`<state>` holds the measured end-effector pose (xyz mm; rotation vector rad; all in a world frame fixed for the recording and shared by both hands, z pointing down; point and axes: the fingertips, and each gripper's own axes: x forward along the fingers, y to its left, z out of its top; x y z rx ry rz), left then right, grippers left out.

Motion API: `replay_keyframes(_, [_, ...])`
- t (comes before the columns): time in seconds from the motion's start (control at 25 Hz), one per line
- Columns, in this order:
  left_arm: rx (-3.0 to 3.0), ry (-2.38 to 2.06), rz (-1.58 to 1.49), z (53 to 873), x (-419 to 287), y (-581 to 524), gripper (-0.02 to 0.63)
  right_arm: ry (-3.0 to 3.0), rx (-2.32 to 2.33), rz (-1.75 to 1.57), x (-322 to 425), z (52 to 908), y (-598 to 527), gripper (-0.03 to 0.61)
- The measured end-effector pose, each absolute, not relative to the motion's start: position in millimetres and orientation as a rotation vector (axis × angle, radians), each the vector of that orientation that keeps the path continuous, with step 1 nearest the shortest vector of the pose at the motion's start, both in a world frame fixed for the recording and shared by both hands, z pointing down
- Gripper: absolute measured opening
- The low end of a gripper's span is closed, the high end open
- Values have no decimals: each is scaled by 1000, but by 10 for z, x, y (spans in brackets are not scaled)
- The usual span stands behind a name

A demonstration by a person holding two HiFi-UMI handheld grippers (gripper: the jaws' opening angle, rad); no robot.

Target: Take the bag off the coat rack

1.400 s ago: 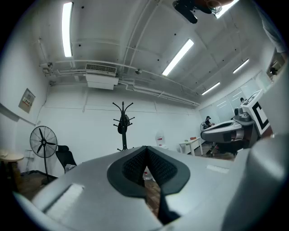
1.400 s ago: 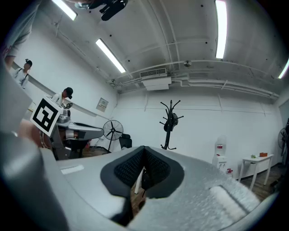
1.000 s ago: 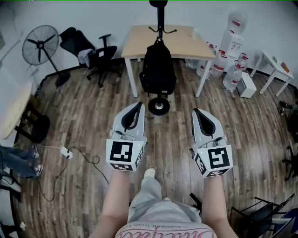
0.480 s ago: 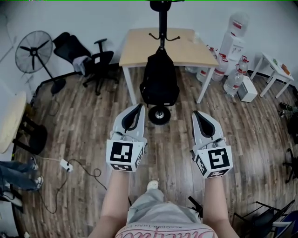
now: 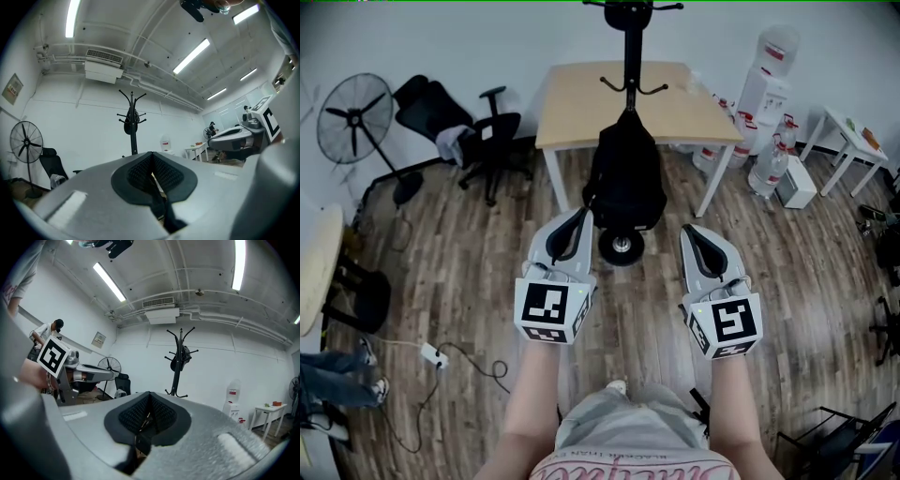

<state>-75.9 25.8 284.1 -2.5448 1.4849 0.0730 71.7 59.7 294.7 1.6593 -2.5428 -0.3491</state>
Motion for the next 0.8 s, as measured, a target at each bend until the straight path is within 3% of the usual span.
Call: replay_keyframes(0.8, [-2545, 1519, 50, 2970, -716, -951, 17, -2559, 1687, -271, 863, 3139, -684, 2])
